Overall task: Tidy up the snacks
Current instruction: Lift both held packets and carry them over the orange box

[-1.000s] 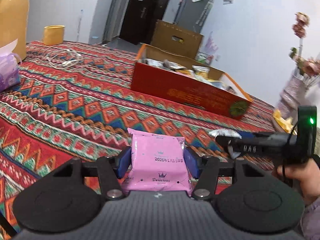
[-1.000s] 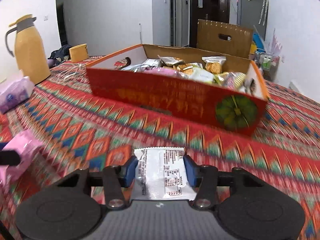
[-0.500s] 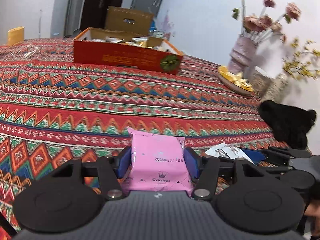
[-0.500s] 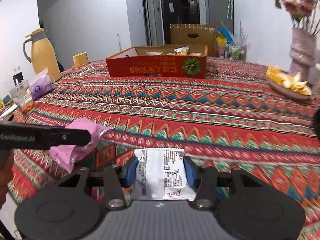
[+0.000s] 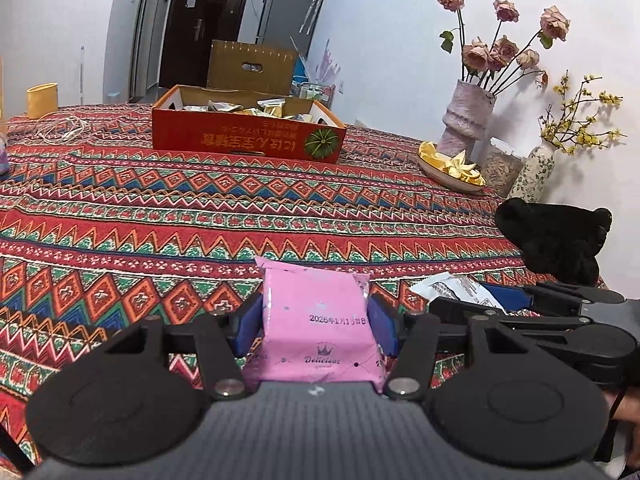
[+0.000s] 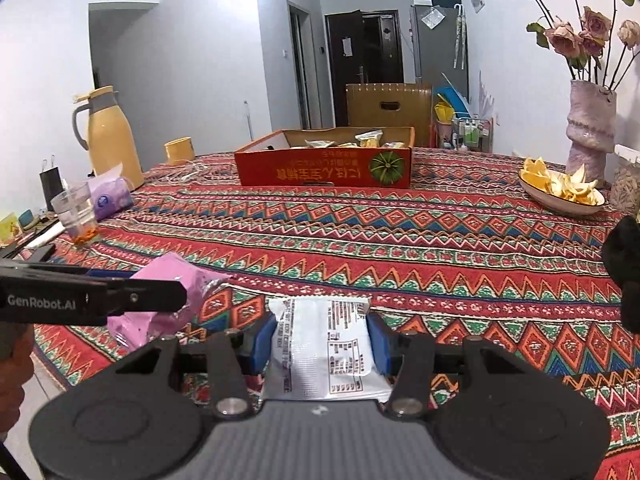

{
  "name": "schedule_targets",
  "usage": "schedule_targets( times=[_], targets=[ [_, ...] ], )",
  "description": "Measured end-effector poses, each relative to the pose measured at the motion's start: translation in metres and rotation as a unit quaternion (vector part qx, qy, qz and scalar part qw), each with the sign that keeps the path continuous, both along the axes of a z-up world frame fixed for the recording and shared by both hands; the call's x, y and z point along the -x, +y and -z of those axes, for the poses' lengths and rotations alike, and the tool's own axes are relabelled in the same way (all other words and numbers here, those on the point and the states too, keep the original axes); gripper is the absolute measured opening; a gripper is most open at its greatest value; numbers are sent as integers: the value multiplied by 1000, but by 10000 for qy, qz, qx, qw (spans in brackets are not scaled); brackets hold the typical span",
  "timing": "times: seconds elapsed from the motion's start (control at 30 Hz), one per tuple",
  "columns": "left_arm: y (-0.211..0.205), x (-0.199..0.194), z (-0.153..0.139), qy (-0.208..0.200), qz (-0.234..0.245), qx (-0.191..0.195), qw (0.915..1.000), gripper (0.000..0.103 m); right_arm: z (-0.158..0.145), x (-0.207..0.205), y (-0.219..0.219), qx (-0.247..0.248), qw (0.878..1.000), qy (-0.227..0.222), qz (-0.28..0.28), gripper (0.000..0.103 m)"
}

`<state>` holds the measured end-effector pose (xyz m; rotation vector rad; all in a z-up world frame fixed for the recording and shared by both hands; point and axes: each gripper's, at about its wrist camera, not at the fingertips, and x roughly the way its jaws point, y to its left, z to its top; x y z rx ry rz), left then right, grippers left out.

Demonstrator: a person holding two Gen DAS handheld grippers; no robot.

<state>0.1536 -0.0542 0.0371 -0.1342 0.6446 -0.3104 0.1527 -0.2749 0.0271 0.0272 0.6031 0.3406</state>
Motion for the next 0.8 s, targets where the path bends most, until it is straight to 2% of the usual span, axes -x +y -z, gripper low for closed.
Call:
schedule_targets(
  times=[0.23, 0.47, 0.63, 0.8],
  targets=[
    [6, -14, -2, 2, -46, 26, 10000, 58, 1, -16, 3, -11, 10000, 52, -43, 48],
    [13, -52, -5, 19, -61, -3, 10000, 58, 0, -49, 7, 69, 9999, 31, -131, 48],
    [14, -91, -18, -207, -90, -174, 9996, 58, -15, -88, 14, 221, 9992, -205, -279, 48],
    [19, -137, -42, -613, -165, -309, 9975, 58, -38, -133, 28, 516, 9960, -554, -468, 48]
  ],
)
